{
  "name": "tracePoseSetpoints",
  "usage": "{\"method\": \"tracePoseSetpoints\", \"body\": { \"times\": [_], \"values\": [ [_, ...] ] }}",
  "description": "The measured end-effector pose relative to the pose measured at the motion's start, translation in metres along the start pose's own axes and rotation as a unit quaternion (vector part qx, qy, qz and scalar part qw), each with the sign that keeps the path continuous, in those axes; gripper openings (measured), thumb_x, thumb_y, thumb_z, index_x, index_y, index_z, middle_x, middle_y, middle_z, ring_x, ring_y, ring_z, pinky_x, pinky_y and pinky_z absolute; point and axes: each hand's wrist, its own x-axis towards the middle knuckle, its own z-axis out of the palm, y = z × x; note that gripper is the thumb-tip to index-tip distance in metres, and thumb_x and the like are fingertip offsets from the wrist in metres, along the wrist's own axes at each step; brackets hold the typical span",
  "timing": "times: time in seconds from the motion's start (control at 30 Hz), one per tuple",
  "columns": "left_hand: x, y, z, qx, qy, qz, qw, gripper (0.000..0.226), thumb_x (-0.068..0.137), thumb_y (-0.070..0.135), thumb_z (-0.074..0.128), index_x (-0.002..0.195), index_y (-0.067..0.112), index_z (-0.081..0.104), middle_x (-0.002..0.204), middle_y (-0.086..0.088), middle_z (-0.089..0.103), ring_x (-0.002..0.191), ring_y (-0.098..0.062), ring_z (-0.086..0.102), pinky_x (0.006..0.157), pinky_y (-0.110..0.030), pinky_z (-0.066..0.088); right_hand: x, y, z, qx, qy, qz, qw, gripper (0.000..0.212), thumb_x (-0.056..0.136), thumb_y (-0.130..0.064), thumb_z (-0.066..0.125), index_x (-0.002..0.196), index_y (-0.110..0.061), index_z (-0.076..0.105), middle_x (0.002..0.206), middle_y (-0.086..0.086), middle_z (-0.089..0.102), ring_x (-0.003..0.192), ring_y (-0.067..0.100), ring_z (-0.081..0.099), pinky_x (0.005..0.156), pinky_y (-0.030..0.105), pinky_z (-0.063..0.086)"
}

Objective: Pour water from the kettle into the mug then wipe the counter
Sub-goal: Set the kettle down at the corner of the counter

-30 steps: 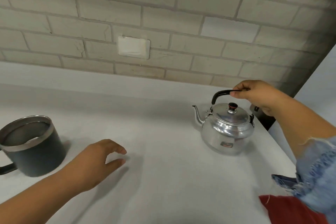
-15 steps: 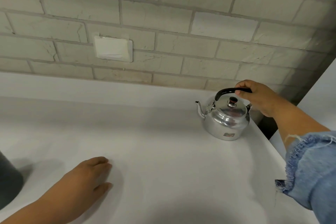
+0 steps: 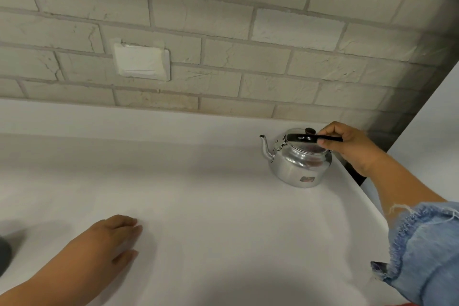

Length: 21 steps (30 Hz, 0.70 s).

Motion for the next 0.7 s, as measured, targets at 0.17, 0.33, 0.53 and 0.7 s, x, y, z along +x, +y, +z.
{"method": "tracePoseSetpoints", "body": {
  "times": [0.17, 0.33, 0.53, 0.7],
  "values": [
    [-0.001, -0.001, 0.002, 0.000, 0.024, 0.008, 1.000, 0.049, 0.069, 0.045, 0.053, 0.114, 0.032, 0.065, 0.120, 0.018, 0.059, 0.104, -0.011, 0.062, 0.082, -0.024, 0.051, -0.020, 0.015, 0.012, -0.107, -0.004, 0.004, 0.994, 0.010, 0.080, -0.003, 0.070, 0.084, -0.012, 0.071, 0.087, 0.001, 0.058, 0.080, 0.007, 0.054, 0.073, 0.011, 0.037],
    [-0.002, 0.003, 0.000, -0.020, 0.009, 0.024, 0.999, 0.048, 0.082, 0.043, 0.051, 0.129, 0.036, 0.051, 0.135, 0.021, 0.044, 0.121, -0.005, 0.048, 0.097, -0.021, 0.042, -0.022, 0.013, 0.016, -0.132, 0.013, 0.015, 0.991, 0.013, 0.081, -0.006, 0.070, 0.094, -0.005, 0.072, 0.089, -0.001, 0.057, 0.087, 0.015, 0.054, 0.081, 0.020, 0.038],
    [-0.005, 0.005, -0.007, -0.065, 0.034, 0.046, 0.996, 0.046, 0.089, 0.044, 0.047, 0.134, 0.037, 0.042, 0.142, 0.022, 0.032, 0.127, -0.001, 0.039, 0.102, -0.014, 0.031, -0.049, -0.008, 0.023, 0.030, 0.113, 0.048, 0.992, 0.015, 0.088, -0.011, 0.063, 0.100, -0.020, 0.066, 0.103, 0.004, 0.063, 0.102, 0.018, 0.055, 0.085, 0.025, 0.039],
    [-0.020, 0.016, -0.027, -0.092, 0.090, 0.060, 0.990, 0.034, 0.088, 0.036, 0.053, 0.122, 0.038, 0.053, 0.125, 0.023, 0.047, 0.114, -0.004, 0.052, 0.086, -0.013, 0.033, -0.118, -0.027, 0.019, -0.013, 0.030, 0.081, 0.996, 0.011, 0.090, -0.022, 0.061, 0.094, -0.026, 0.069, 0.101, -0.008, 0.066, 0.094, 0.006, 0.056, 0.078, 0.024, 0.041]
  ]
}}
